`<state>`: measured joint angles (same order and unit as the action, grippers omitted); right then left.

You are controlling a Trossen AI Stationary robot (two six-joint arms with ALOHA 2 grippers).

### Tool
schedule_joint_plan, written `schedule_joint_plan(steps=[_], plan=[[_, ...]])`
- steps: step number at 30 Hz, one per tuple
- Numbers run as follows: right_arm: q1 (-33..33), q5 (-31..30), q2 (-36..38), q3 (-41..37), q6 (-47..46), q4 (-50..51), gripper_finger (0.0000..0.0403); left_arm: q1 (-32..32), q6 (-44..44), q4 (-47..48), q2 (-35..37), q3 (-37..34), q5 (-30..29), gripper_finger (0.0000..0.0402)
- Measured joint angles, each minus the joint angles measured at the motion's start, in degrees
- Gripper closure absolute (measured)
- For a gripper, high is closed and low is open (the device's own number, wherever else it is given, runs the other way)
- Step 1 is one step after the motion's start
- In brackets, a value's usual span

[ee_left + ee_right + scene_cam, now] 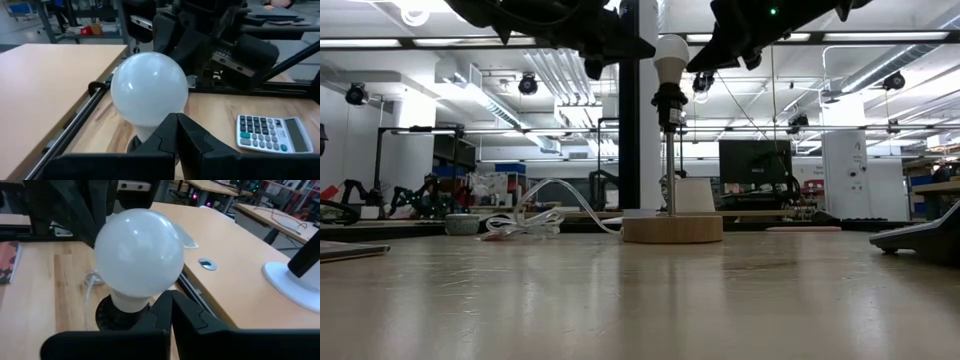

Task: Screw lightbulb
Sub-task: Insert the lightbulb into the lamp

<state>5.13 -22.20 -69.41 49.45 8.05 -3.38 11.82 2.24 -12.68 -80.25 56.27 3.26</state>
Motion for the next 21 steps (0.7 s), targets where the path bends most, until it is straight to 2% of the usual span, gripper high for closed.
schedule_joint_plan(steps=[4, 12, 21], plan=[[-0.2, 2.5, 0.0, 0.0, -0.7, 0.3, 0.0403, 0.0, 0.0, 0.2, 0.0, 0.0, -2.4, 0.0401], [-1.7, 2.8, 0.0, -0.1, -2.0, 0.8, 0.0403, 0.1, 0.0, 0.5, -0.1, 0.0, -3.0, 0.0401], [-2.8, 5.1, 0.0, -0.1, -3.5, 0.8, 0.0403, 0.2, 0.0, 1.3, -0.3, 0.0, -6.7, 0.0401]])
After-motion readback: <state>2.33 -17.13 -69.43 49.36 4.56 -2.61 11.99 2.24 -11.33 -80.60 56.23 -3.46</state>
